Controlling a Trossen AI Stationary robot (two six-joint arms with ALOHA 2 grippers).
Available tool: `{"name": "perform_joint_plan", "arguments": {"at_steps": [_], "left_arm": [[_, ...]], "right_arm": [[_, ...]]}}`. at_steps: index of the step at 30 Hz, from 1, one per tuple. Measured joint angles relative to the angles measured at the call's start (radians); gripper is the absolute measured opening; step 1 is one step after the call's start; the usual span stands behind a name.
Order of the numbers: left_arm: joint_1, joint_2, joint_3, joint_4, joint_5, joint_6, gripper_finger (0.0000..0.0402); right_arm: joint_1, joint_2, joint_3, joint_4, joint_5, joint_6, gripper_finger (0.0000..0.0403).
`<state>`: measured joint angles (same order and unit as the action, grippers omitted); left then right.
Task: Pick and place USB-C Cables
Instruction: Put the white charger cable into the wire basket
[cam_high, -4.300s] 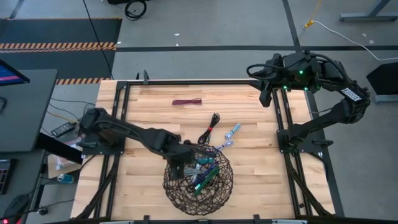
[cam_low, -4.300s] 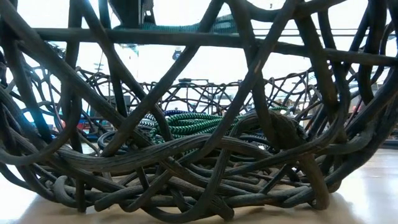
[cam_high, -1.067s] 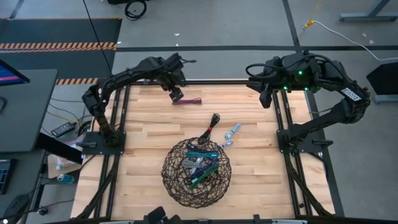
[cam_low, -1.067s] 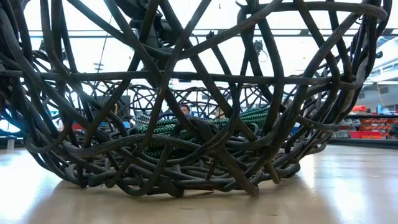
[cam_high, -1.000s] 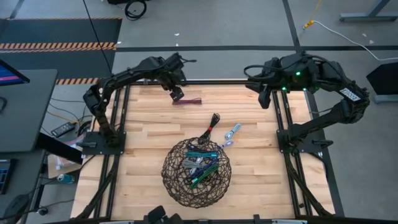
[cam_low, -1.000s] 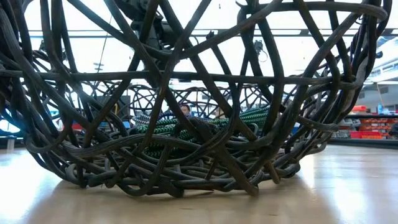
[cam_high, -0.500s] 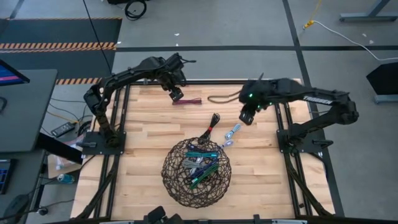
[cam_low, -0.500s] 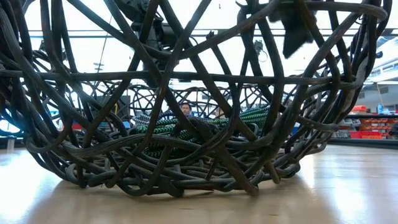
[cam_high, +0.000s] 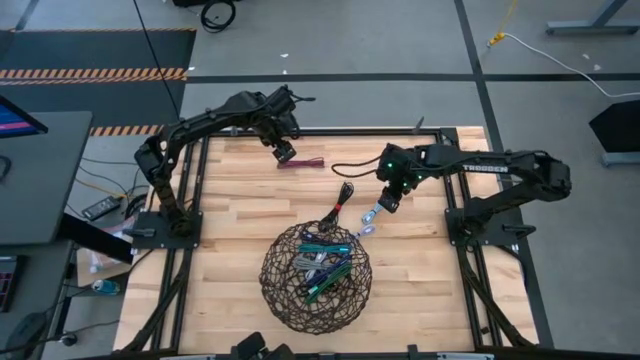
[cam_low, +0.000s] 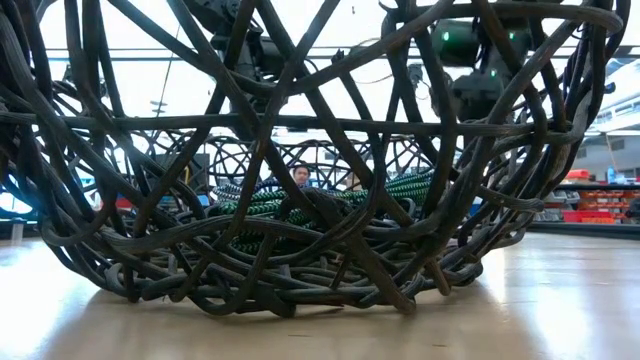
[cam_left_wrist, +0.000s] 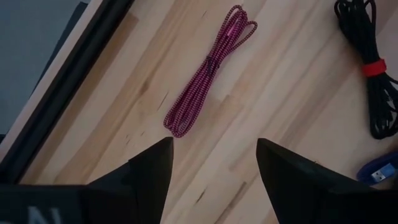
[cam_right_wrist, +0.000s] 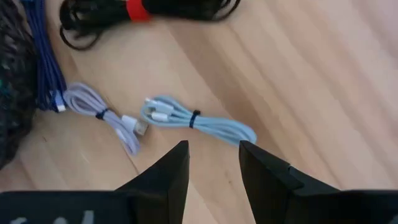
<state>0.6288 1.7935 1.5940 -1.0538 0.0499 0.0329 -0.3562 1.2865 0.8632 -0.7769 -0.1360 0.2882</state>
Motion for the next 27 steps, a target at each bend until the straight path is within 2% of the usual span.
{"name": "perform_joint_plan", "arguments": {"at_steps": [13,21,27], "left_arm": [[-0.005,0.000,0.000,-0.016,0.000,-0.022,0.0234],[-0.005,0.000,0.000,-0.016,0.000,-0.022,0.0234],[-0.004,0.000,0.000,-0.016,0.000,-0.022,0.0234]], "right_arm": [[-0.028,0.183,-0.017,0.059,-0.021,-0.125,0.0208],[-0.028,0.282,-0.017,0.069,0.025,-0.192,0.0213],[-0.028,0.330,-0.017,0.081,-0.003,-0.219,0.0213]]}}
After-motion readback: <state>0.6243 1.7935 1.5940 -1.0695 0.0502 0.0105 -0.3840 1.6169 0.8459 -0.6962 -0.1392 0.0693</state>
